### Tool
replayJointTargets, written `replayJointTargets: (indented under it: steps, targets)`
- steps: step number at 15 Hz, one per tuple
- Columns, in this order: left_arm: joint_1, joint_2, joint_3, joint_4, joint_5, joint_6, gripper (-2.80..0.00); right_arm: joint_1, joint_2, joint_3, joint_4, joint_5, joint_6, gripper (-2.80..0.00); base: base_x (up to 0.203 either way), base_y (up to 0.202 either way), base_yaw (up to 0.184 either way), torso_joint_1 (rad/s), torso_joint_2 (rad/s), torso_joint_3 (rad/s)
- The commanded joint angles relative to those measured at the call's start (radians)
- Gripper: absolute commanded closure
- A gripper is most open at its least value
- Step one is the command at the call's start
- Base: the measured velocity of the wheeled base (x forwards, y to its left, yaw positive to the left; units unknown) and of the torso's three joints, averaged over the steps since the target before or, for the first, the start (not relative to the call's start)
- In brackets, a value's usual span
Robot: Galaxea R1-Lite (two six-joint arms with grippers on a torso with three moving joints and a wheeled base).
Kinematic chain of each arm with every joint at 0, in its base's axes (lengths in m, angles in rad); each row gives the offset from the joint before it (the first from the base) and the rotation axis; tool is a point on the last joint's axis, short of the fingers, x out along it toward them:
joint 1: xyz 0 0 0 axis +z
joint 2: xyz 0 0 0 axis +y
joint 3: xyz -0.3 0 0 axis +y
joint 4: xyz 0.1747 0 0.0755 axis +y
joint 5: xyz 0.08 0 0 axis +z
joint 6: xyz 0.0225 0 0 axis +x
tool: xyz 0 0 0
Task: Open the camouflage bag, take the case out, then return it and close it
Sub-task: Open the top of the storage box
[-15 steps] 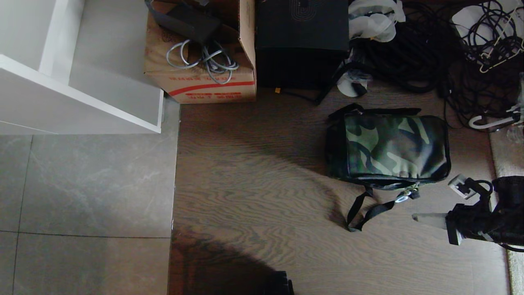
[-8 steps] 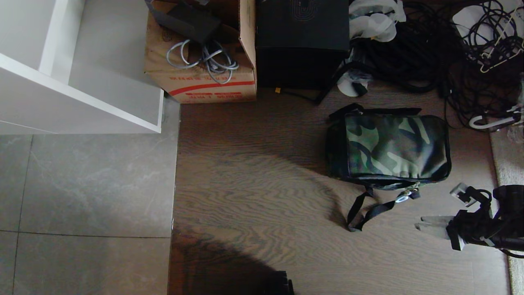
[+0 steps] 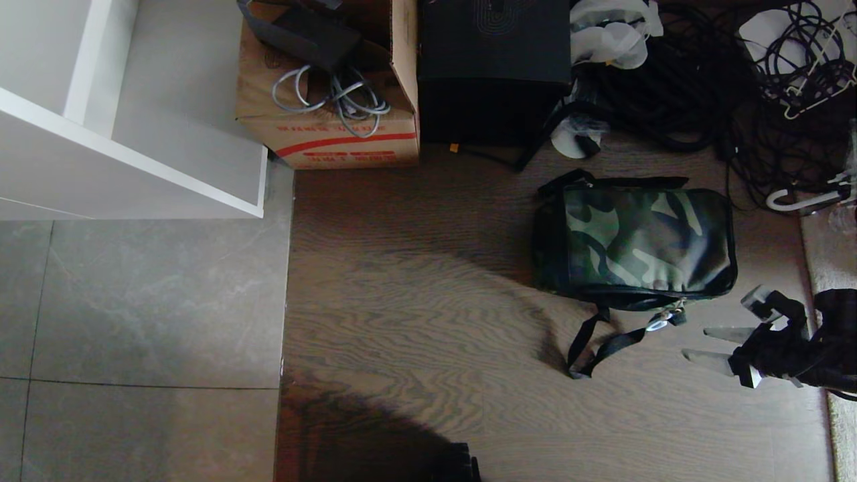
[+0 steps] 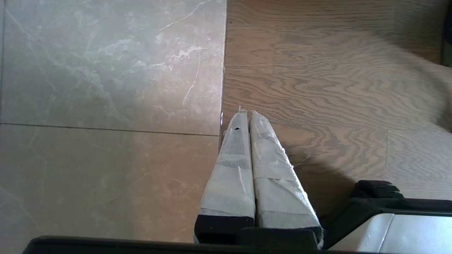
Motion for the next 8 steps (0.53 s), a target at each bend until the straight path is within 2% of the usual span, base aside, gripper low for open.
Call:
replayJointTargets:
  steps: [1,3,5,8]
  targets:
    - [0.0,0.001,0.0,0.0,0.001,0.001,0.0,-0.005,0.045,-0.025,-0.043,0.003,-0.002,-2.8,0.0,0.0,0.0,0.0,0.0,0.0]
    - [0.0,0.001,0.0,0.0,0.001,0.001,0.0,-0.004,0.06,-0.041,-0.055,0.003,0.007,-2.8,0.0,0.0,0.0,0.0,0.0,0.0]
    - [0.0,0.001,0.0,0.0,0.001,0.001,0.0,-0.001,0.065,-0.047,-0.078,0.003,0.057,-2.8,0.0,0.0,0.0,0.0,0.0,0.0]
    - [0.0,0.001,0.0,0.0,0.001,0.001,0.0,0.031,0.049,-0.042,-0.132,0.003,0.199,-2.8,0.0,0.0,0.0,0.0,0.0,0.0]
